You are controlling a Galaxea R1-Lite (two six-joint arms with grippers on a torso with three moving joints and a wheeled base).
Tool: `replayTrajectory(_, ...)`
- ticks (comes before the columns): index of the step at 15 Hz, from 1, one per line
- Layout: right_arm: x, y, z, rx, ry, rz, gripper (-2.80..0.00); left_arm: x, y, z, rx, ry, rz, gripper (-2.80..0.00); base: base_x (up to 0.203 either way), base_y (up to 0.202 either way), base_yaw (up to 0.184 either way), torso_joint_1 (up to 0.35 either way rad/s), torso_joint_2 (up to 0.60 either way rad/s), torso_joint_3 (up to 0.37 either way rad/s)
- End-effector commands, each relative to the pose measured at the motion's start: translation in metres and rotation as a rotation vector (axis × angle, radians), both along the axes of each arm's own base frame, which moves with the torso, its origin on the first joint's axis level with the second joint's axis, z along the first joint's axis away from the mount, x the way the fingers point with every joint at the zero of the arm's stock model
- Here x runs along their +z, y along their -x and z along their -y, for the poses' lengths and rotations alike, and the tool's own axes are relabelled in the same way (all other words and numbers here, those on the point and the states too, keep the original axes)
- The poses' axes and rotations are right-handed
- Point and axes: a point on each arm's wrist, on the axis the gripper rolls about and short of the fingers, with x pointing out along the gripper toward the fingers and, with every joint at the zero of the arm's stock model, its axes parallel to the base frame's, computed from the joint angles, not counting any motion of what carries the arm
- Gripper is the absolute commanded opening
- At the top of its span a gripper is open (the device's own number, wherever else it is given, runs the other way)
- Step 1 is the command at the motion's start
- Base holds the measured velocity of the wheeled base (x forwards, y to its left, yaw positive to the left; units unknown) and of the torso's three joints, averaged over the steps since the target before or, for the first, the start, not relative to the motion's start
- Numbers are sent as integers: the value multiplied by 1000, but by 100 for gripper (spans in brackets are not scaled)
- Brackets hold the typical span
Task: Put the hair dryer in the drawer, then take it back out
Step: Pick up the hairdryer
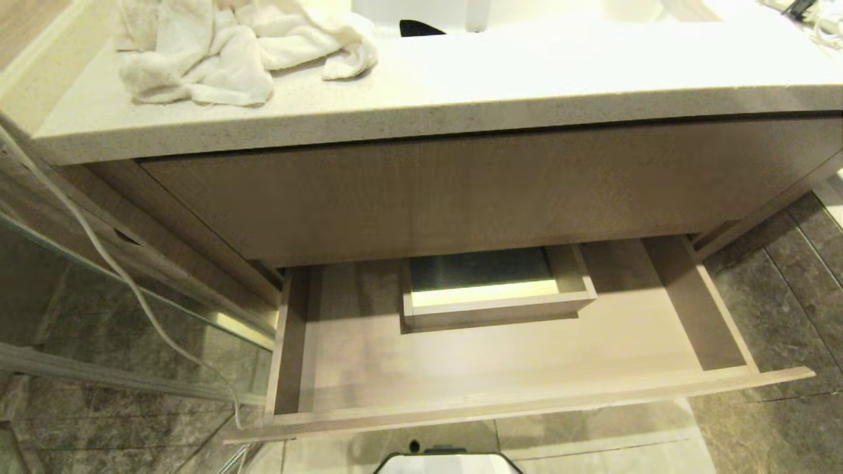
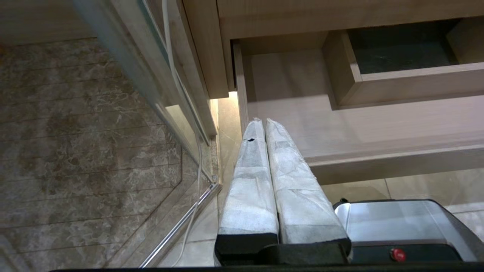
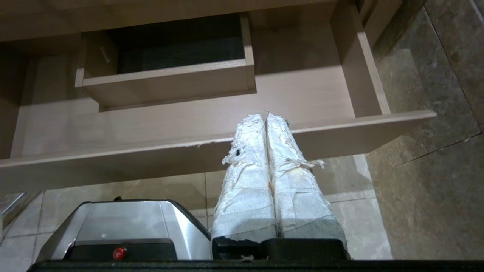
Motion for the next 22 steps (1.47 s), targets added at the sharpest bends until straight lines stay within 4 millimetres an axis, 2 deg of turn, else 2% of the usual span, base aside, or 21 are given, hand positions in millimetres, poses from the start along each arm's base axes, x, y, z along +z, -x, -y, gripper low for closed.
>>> replayTrajectory(1,0,0,0,0,0,-1,-280,0,0,0,0,0,-2,-280,0,0,0,366,-493,-239)
replayTrajectory(14,0,0,0,0,0,-1,-280,0,0,0,0,0,-2,-280,0,0,0,309,-570,-266)
replayTrajectory(22,0,0,0,-1,-1,-1,-280,0,0,0,0,0,0,-280,0,0,0,190,-357,-176)
